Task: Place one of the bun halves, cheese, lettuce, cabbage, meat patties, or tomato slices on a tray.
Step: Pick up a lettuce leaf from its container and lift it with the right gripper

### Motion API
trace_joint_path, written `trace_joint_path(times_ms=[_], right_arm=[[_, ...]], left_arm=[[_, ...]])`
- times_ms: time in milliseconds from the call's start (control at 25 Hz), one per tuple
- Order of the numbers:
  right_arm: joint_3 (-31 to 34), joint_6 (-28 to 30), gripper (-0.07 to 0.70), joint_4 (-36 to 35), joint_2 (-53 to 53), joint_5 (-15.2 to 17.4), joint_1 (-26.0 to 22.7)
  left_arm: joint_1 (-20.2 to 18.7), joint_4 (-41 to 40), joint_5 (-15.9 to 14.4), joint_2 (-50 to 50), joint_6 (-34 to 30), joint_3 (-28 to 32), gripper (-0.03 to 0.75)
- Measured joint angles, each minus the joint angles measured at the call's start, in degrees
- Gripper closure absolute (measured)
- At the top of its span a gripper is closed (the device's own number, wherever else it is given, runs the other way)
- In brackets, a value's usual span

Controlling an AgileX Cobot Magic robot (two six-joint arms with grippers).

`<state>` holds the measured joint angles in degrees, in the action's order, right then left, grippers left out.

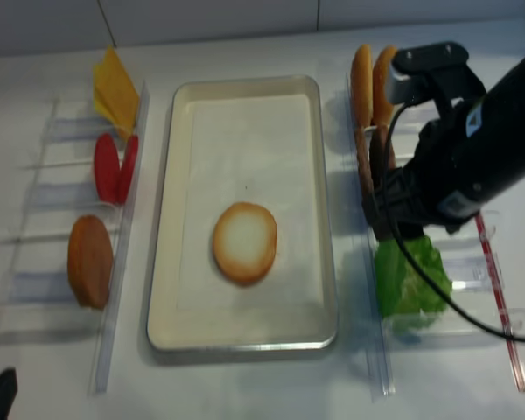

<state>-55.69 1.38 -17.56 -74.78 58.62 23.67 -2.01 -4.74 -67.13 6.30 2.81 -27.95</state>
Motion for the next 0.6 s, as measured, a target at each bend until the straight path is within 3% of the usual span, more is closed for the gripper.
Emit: trace_joint_path(times_ms=[160, 600], right_arm=[[0.0, -0.8, 0.230, 0.6, -1.3, -0.5, 0.0], [0.0, -1.4, 0.392, 2.1, -4.0, -1.8, 0.0]], left_arm=[[0.0, 0.0, 0.0, 0.0, 0.0, 0.0, 0.291], [0.0, 0.0, 0.0, 0.0, 0.0, 0.0, 0.291]])
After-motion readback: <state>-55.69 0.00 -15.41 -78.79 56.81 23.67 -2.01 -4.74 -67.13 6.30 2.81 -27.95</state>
